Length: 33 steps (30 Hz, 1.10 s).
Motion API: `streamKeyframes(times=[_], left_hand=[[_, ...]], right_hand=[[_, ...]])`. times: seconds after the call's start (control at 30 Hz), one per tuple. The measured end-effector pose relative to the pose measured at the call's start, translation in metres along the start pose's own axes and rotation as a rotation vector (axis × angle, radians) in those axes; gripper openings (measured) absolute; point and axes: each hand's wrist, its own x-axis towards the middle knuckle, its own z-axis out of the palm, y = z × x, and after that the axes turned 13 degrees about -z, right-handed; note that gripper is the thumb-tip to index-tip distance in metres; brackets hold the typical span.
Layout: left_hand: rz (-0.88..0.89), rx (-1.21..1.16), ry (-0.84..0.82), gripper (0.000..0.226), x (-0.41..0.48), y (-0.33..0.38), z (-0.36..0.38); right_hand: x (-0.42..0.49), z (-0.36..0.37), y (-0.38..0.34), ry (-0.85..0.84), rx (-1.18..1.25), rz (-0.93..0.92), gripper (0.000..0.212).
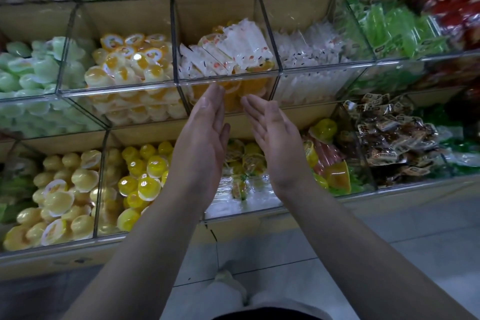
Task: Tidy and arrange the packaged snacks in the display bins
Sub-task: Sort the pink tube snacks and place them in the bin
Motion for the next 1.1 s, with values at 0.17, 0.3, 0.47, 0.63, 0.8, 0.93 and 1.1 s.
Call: streamKeyframes(times=[0.17, 0.3, 0.47, 0.63, 0.8, 0.93, 1.1], left_hand=[[-0.019, 0.019, -0.038, 0.049, 0.027, -0.002, -0.004], [-0.035, 0.031, -0.073, 0.048, 0.054, -0.002, -0.009], [-0.068, 0.054, -0.111, 0.049, 0.083, -0.007, -0.014], [-0.108, 0.037, -0.108, 0.049, 0.106, -0.015, -0.005], [-0.135, 0.039, -0.099, 0.05, 0.126, -0.028, 0.017], [-0.159, 0.029, -0.091, 0.055, 0.139, -0.04, 0.039], [-0.197, 0.023, -0.032, 0.053, 0.154, -0.057, 0.069]], right_hand=[[0.02, -0.002, 0.011, 0.039, -0.011, -0.004, 0.042], [0.038, -0.005, 0.024, 0.094, -0.022, 0.019, 0.06], [0.053, -0.011, 0.04, 0.14, -0.057, 0.046, 0.061], [0.067, -0.024, 0.054, 0.157, -0.077, 0.062, 0.05], [0.086, -0.053, 0.065, 0.151, -0.055, 0.091, 0.049], [0.099, -0.082, 0.07, 0.134, -0.044, 0.105, 0.053], [0.109, -0.12, 0.079, 0.109, -0.069, 0.132, 0.047]])
